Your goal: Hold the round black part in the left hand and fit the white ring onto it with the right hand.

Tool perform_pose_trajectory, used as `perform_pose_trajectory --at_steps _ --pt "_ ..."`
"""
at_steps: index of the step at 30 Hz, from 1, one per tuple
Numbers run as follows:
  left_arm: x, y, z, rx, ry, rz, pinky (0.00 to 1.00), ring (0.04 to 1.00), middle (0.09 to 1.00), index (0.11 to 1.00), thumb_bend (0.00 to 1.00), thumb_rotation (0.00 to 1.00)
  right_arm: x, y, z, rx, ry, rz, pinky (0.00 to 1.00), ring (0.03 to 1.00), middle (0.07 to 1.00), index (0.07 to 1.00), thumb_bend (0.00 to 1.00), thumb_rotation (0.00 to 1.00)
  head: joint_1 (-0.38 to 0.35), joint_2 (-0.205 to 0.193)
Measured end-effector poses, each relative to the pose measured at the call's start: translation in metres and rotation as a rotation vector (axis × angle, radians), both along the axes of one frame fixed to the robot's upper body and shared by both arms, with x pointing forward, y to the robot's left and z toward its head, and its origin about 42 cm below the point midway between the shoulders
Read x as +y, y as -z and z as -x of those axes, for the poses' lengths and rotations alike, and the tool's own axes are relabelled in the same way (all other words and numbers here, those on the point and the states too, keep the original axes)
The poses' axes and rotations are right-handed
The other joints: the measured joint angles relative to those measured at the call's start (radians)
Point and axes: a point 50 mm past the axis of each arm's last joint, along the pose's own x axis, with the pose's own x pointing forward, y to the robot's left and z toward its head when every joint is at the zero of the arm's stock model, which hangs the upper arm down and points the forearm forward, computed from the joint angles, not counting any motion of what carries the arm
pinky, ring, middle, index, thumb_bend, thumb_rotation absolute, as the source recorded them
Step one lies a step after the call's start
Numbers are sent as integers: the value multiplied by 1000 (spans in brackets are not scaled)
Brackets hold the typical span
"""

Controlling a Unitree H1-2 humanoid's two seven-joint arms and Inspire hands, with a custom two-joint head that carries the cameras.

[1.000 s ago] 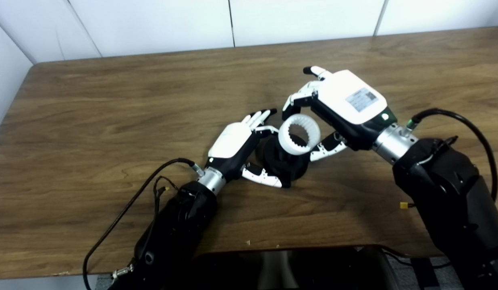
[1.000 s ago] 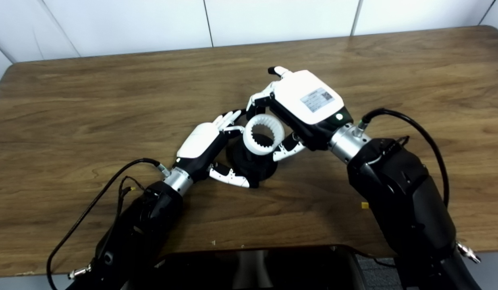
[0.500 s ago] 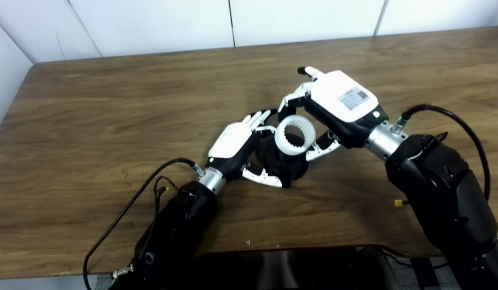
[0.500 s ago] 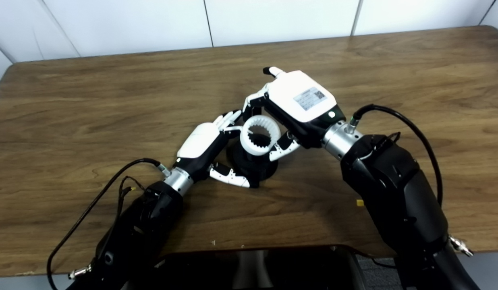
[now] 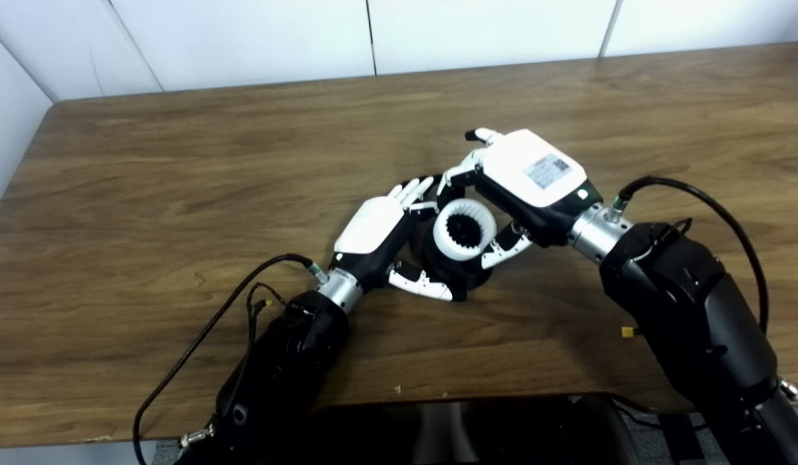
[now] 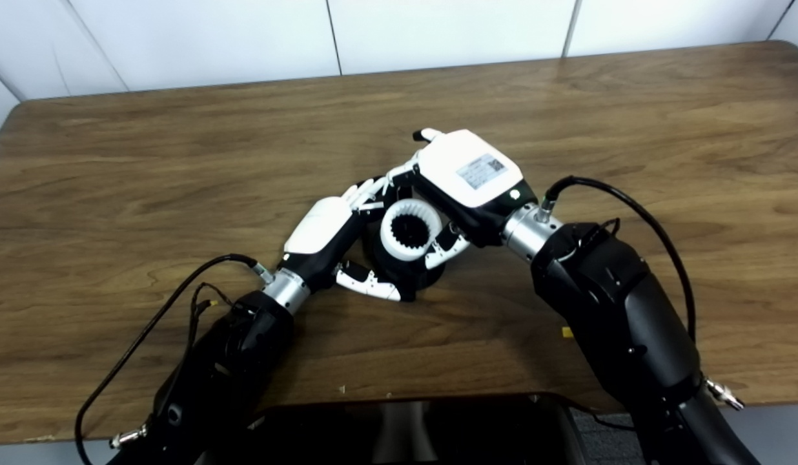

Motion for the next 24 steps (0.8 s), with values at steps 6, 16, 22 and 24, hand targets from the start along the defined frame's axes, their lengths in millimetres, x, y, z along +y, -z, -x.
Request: perform_pose_trajectory --at_steps 6,16,22,24 --pt "0 0 1 3 -5 2 1000 1000 1000 639 1000 333 2 2 0 0 -3 -2 930 700 570 494 512 164 9 8" --pt "0 -1 2 8 -20 2 1000 1000 1000 640 1000 340 5 6 -2 1 -10 -10 938 701 569 494 512 163 12 12" --pt "0 -1 2 8 -20 2 1000 1000 1000 641 1000 338 5 6 -2 1 -11 -11 936 705 586 495 511 164 14 17" --pt "-1 -2 3 7 -19 2 1000 1000 1000 641 1000 335 5 6 -3 -1 -12 -10 937 710 617 496 511 164 14 17"
